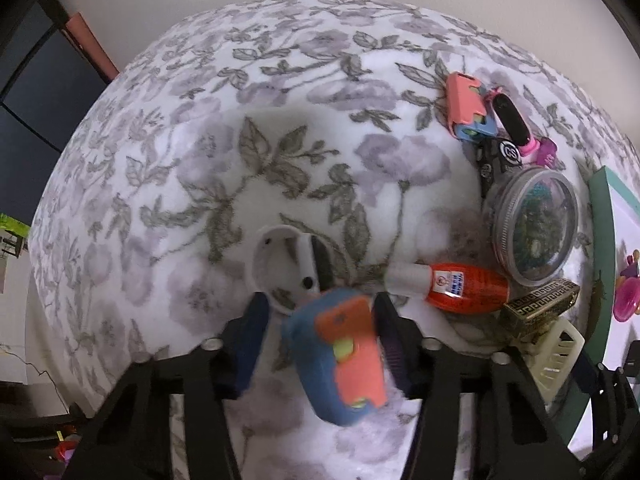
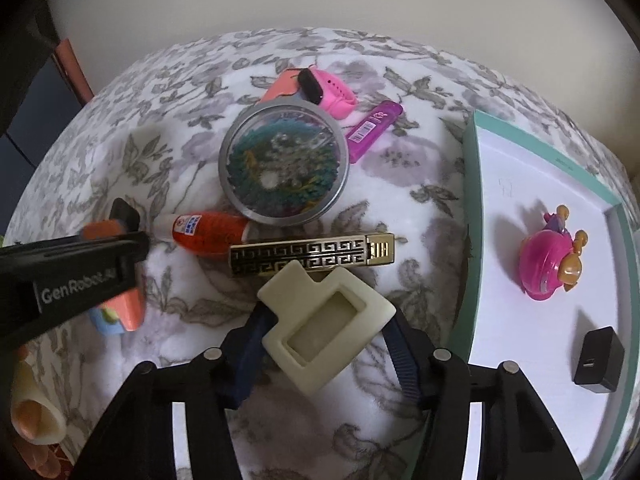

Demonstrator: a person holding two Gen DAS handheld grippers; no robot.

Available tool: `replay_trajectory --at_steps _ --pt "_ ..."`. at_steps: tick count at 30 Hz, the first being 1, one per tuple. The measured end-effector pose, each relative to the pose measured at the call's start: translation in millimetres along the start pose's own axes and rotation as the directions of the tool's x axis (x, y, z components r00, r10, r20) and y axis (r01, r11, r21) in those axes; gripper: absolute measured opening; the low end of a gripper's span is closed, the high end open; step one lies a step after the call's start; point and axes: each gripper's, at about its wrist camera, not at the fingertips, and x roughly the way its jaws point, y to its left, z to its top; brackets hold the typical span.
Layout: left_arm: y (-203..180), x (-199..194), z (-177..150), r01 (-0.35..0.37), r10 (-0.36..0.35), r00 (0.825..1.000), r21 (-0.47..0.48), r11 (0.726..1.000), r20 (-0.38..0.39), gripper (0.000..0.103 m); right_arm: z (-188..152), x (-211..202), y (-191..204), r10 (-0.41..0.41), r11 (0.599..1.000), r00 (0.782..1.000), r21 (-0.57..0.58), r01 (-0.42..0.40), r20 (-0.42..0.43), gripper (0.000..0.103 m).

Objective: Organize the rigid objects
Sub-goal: 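Grasp the orange-and-blue plastic case with the left tool while the right tool grasps the cream hair clip, then carry the case into the tray with the left tool while the right tool carries the clip there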

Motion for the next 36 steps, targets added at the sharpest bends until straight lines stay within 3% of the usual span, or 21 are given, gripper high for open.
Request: replay_trajectory --at_steps 2,9,16,22,30,36 --pt "4.0 -0.7 0.5 0.002 -0.002 1.000 -0.014 1.000 0.003 0.044 0.0 0.0 -1.8 0.001 1.000 1.000 0.002 -0.001 0.000 0.059" --pt "10.2 -1.0 0.2 0.036 -0.036 0.999 -0.043 0.998 0.001 0.042 -2.1 0.3 -1.4 0.004 1.000 1.000 0.004 -0.004 -0.003 0.059" --pt "24.6 -2.2 4.2 0.167 -0.168 0.986 -0.121 0.978 0.000 0.037 -2.0 0.7 -4.4 0.013 1.000 1.000 0.018 -0.013 -0.005 0.059" --pt "26.6 -7.5 2.9 0.208 -0.210 0.978 -0.144 0.967 0.003 0.037 -0.8 -0.7 -6.7 0.021 0.999 1.000 0.040 -0.020 -0.008 0.059" --pt "40.4 -36.8 10.6 0.260 -0.246 0.964 -0.172 0.950 0.097 0.037 2.2 -10.5 -16.1 0.042 0.996 0.999 0.073 -0.043 0.013 0.059" --pt "48.7 -66.6 17.2 0.314 -0.282 0.941 -0.176 0.933 0.186 0.037 8.1 -28.4 -26.0 0.069 0.990 0.996 0.116 -0.075 0.054 0.059"
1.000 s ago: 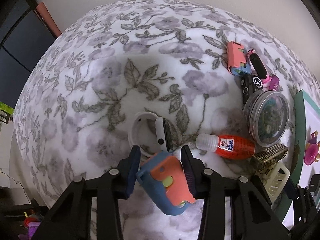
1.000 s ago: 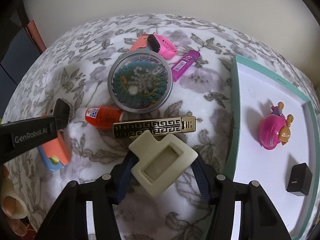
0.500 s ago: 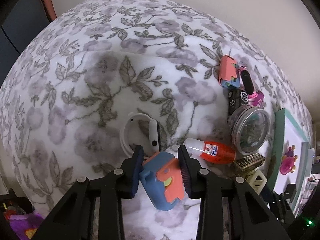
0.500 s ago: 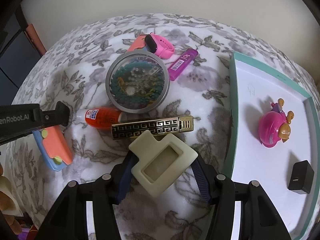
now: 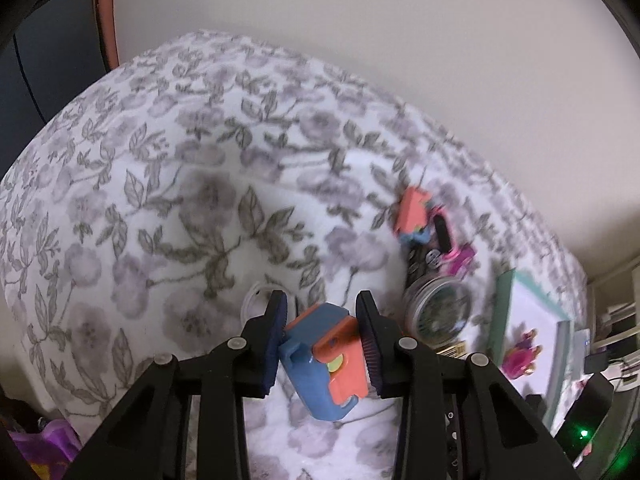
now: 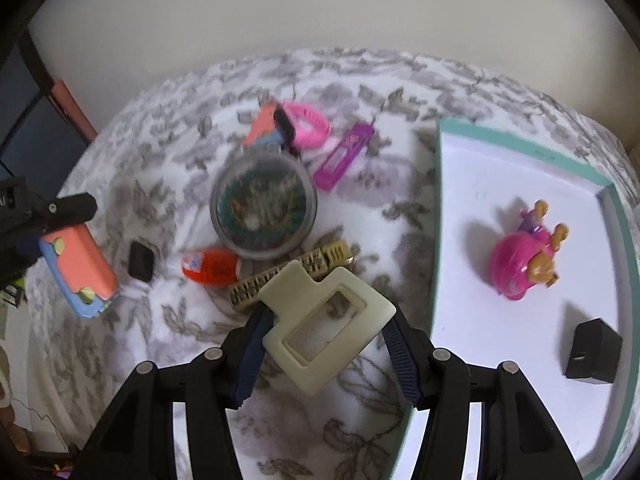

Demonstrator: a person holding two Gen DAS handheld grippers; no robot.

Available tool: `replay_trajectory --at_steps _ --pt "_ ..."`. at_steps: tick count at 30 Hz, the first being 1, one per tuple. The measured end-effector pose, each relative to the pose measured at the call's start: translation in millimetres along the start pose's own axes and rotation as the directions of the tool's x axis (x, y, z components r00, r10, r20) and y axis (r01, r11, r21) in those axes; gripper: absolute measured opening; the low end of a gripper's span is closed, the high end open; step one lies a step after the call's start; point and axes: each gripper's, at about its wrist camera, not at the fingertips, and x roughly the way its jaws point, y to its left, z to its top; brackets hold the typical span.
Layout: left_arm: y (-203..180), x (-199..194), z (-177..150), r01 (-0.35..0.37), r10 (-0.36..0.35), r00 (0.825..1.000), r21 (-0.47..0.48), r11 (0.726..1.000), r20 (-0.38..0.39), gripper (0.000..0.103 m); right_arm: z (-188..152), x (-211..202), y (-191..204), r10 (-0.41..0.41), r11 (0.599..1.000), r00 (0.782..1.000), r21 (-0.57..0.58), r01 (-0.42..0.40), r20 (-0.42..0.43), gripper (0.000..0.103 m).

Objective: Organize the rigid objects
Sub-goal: 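Carry the case into the tray with the left tool while the right tool carries the clip there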

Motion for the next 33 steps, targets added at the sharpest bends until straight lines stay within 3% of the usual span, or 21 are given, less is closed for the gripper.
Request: replay_trajectory --at_steps 7,11,18,24,33 --pt "-17.1 -36.0 5.5 0.050 -0.054 0.994 0.040 0.998 0.095 0.037 14.7 -39.1 -25.9 0.017 0.996 0.995 0.088 -0.026 0.102 0.059" --pt "-33.6 -46.0 1.4 0.074 -0.083 0.990 0.081 0.994 0.114 0.037 17.8 -48.4 -49.6 -0.033 0.991 0.993 0.133 0.018 0.114 0.059" --pt "-70.9 -41.5 -15.8 0.100 -0.116 0.990 0.183 0.978 0.077 0.037 13.8 -64.7 -105.0 -0.107 0.968 0.987 0.239 0.076 0.120 0.059" --pt "-115.1 -37.1 -38.8 0.165 -0.180 0.983 0.286 0.944 0.025 0.037 6.7 -77.0 -148.7 -0.168 0.946 0.979 0.298 0.127 0.118 0.059" --pt "-187.9 -23.1 -87.6 0.221 -0.211 0.975 0.465 0.857 -0.075 0.036 -11.7 -96.2 -205.9 -0.216 0.901 0.970 0.406 0.155 0.110 0.059"
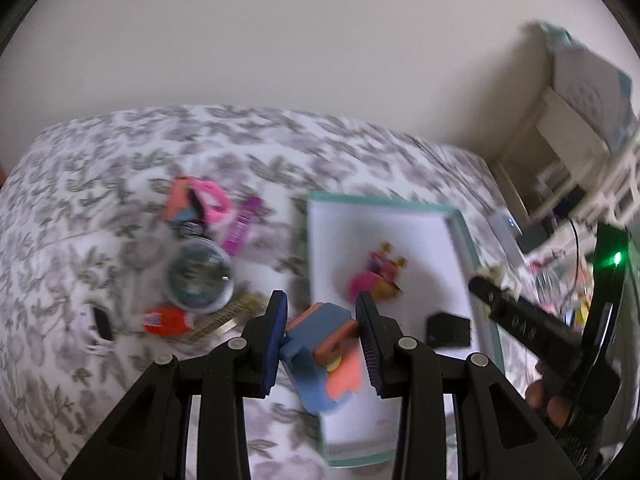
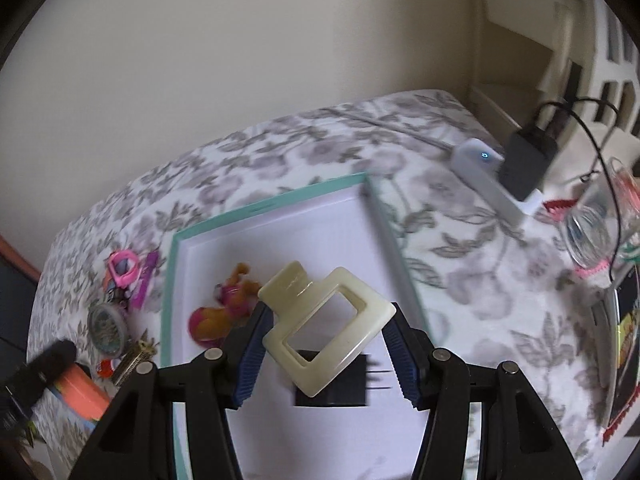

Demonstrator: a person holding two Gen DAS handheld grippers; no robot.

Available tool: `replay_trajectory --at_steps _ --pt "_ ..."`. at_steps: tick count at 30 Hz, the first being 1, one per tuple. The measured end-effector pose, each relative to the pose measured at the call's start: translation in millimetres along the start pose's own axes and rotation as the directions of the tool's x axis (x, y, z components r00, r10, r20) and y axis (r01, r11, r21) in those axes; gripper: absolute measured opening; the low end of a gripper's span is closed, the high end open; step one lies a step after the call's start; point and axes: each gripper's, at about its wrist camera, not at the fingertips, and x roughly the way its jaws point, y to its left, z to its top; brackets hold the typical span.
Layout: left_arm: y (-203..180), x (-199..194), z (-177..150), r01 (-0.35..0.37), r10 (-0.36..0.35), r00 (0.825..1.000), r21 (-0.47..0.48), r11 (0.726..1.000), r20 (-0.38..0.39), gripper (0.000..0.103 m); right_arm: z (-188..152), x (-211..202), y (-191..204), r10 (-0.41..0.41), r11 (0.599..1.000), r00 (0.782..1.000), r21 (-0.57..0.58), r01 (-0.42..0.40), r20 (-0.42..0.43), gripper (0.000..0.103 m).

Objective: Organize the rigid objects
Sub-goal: 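Carry the case into the tray with the left tool while the right tool carries the clip there, then open the left tool releasing the case while the right tool lowers and releases the clip in the tray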

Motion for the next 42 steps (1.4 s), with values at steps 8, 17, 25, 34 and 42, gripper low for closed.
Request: replay_trajectory --at_steps 8,17,25,34,42 --pt "-41.0 30.9 -11.8 0.026 -0.018 0.997 0.110 0.994 -0.081 0.026 -2.4 3.1 -24.0 -0.056 0.998 0.998 -0.009 0.056 -0.016 0.059" --pt "-37.8 43.6 -18.7 0.009 0.006 0.991 0.109 0.994 -0.133 0.026 -11.7 23.1 -27.3 -0.074 0.997 0.995 -0.028 0.073 -0.070 0.059" --pt "-28.4 52.2 -20.3 -0.046 0.061 0.985 0.091 0.995 -0.163 0.026 -18.5 31.4 -19.9 -0.124 0.989 0.990 -0.089 0.118 -0.071 0.059" --pt "-16.0 54.4 -19.3 -0.104 0.113 0.978 0.063 0.993 -0.173 0.026 -19.8 33.1 -14.9 -0.144 0.984 0.988 -0.118 0.135 -0.063 0.061" --pt "-4.8 52.1 -16.0 -0.132 0.135 0.978 0.028 0.991 -0.161 0.030 -21.2 35.4 -8.4 -0.134 0.982 0.989 -0.144 0.124 -0.063 0.062"
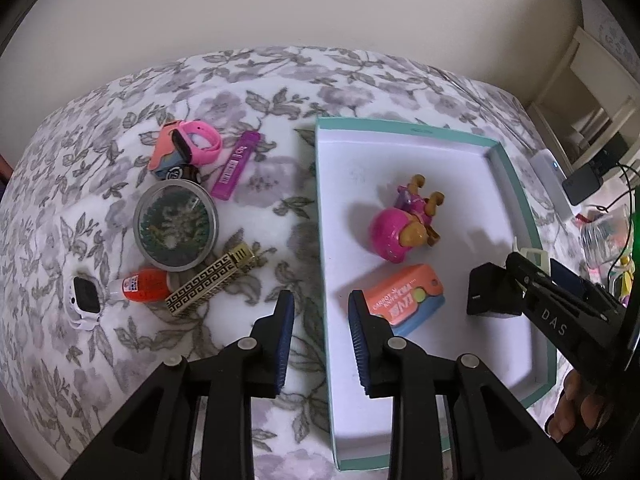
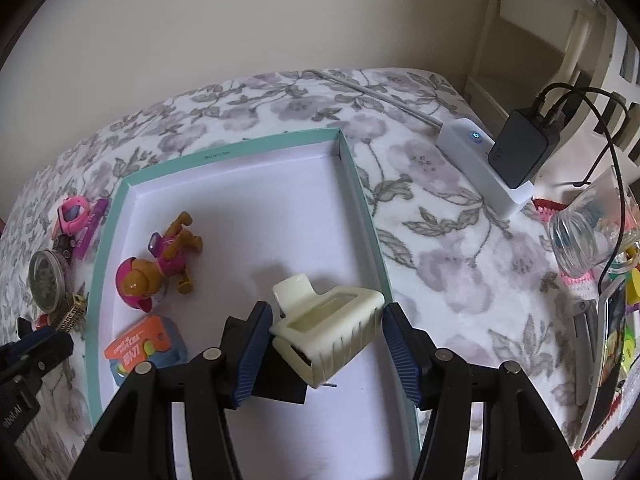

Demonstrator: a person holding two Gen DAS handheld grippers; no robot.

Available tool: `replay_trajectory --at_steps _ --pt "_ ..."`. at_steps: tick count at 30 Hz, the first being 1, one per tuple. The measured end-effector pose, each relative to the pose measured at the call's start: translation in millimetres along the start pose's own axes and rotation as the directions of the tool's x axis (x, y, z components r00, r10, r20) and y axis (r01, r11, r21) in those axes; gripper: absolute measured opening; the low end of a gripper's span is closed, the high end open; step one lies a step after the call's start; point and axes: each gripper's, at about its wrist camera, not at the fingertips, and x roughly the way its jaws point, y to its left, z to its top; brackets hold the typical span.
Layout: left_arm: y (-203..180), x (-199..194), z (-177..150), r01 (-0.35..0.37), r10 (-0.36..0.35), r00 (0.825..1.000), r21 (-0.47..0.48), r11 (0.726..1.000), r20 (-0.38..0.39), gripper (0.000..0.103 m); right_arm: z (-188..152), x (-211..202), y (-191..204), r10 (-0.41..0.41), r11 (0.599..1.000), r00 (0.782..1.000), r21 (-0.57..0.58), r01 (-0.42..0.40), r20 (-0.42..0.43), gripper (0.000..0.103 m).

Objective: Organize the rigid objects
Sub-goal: 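Open the left tool releasing the case while the right tool lowers and releases the clip in the tray, then move both tools back toward the remaining toys beside the tray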

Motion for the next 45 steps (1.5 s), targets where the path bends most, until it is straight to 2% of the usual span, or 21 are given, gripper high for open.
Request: replay_trajectory --at_steps 2,6,8,11,16,18,19,20,29,31,37,45 --pt "2.4 -0.4 0.7 -0.006 0.006 1.000 -0.008 1.000 0.004 0.041 -0.2 0.4 -0.5 0.002 1.000 1.000 0.005 -0.002 0.002 0.062" --pt "7.4 -2.3 2.9 -0.016 0.016 1.000 -0.026 1.000 0.020 0.056 1.8 -2.9 -2.4 0.014 1.000 1.000 0.017 -0.015 0.020 0.066" --pt "9.7 -4.1 3.6 -0.023 0.024 0.999 -0.033 0.999 0.031 0.070 3.4 -6.0 -3.0 0.031 0.999 0.999 0.023 -0.032 0.029 0.066" --pt "13.1 -5.8 4.9 -0.034 0.036 0.998 -0.044 0.998 0.046 0.074 5.0 -9.5 -0.8 0.048 0.998 0.998 0.024 -0.049 0.041 0.066" --pt "22.6 -6.8 7.0 -0.044 0.049 0.997 -0.074 0.996 0.059 0.075 5.8 -12.7 4.3 0.061 0.998 0.997 0.013 -0.062 0.053 0.068" --pt "27.7 -6.7 7.7 -0.046 0.052 0.997 -0.091 0.995 0.062 0.081 5.6 -13.8 7.9 0.065 0.998 0.996 0.003 -0.065 0.059 0.075" --pt "29.5 -6.5 7.8 -0.047 0.053 0.997 -0.097 0.994 0.064 0.090 5.5 -14.4 9.8 0.067 0.998 0.996 -0.002 -0.067 0.063 0.076" --pt "32.0 -6.9 8.1 -0.048 0.055 0.996 -0.105 0.993 0.069 0.092 5.3 -15.4 12.3 0.072 0.997 0.995 -0.007 -0.072 0.066 0.076" --pt "47.3 -8.8 9.8 -0.062 0.076 0.993 -0.151 0.987 0.091 0.096 4.6 -22.2 36.5 0.127 0.991 0.988 -0.051 -0.122 0.085 0.080" --pt "50.4 -8.5 10.2 -0.065 0.080 0.993 -0.162 0.985 0.089 0.096 3.8 -22.5 40.9 0.129 0.990 0.988 -0.063 -0.123 0.089 0.090" --pt "60.6 -9.9 12.5 -0.056 0.075 0.992 -0.184 0.981 0.097 0.096 1.7 -24.3 50.2 0.160 0.986 0.982 -0.073 -0.153 0.099 0.098" --pt "99.5 -19.6 17.4 -0.076 0.115 0.984 -0.269 0.960 0.133 0.096 3.3 -26.5 55.9 0.229 0.973 0.969 -0.043 -0.226 0.091 0.099"
